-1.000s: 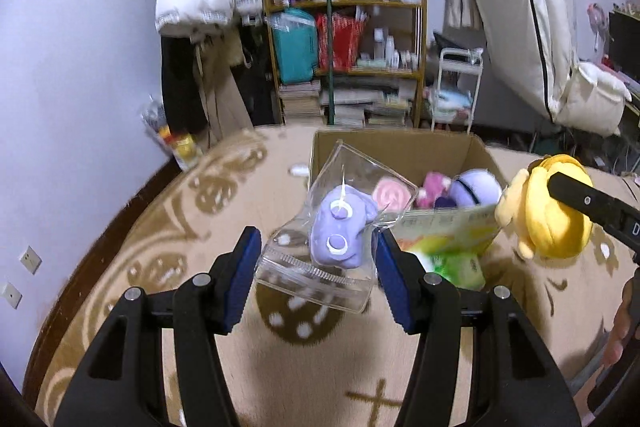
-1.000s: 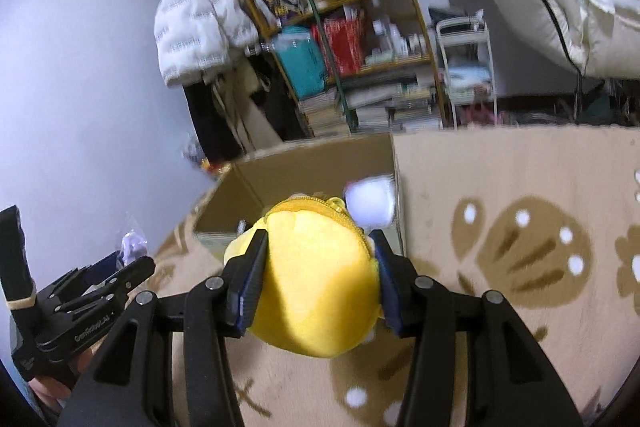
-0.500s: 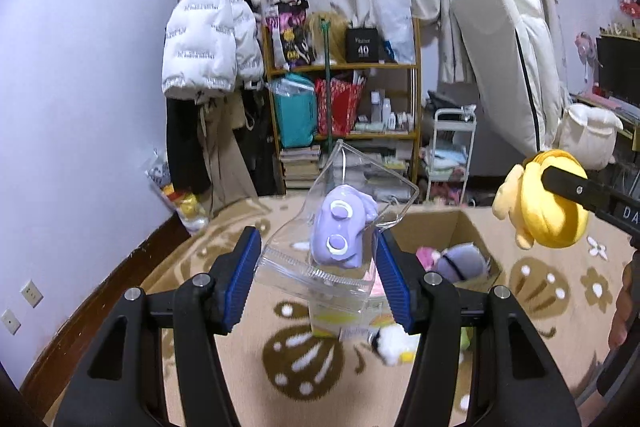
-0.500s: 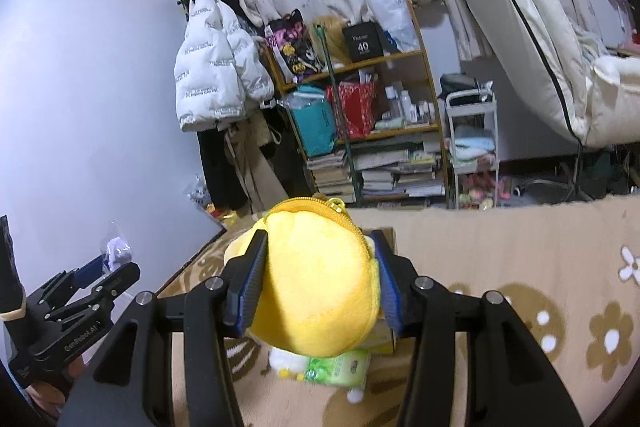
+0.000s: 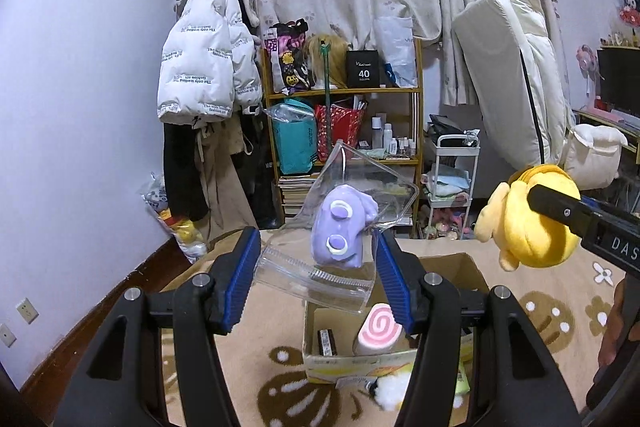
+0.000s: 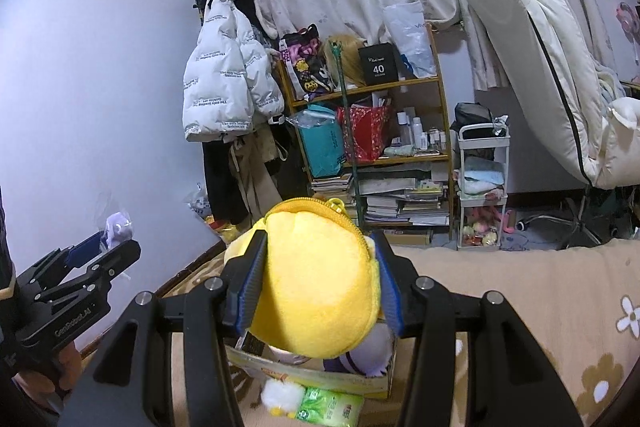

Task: Organize soft objects
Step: 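Lift the bag and yellow plush and carry them over the box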

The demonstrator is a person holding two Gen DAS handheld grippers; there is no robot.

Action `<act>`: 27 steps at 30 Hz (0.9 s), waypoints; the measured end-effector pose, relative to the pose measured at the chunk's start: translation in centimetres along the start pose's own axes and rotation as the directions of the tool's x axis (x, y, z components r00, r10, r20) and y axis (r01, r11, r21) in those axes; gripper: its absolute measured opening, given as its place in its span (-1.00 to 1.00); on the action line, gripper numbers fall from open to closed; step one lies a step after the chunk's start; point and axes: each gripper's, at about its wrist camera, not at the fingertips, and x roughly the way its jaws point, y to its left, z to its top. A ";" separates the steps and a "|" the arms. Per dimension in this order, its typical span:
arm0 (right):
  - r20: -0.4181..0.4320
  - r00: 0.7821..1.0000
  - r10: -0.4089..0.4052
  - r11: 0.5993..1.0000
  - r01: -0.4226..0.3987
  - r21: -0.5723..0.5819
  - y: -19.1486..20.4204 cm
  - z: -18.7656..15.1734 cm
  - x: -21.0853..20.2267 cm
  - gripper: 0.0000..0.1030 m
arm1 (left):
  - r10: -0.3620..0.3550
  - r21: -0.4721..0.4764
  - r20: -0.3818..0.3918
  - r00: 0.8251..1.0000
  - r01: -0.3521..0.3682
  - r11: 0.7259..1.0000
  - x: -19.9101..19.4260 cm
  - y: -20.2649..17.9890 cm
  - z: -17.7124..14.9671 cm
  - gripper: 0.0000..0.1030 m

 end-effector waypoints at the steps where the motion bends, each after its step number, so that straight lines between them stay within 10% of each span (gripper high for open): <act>1: -0.002 1.000 0.000 1.000 0.000 0.001 0.0 0.0 0.0 0.04 | -0.001 -0.001 -0.002 1.000 0.001 1.000 0.4 0.0 -0.2 0.10; 27: -0.100 0.995 0.026 0.996 -0.017 0.089 -3.3 -4.0 7.3 0.09 | -0.051 -0.042 -0.168 0.985 0.044 0.998 8.5 0.2 -4.8 0.13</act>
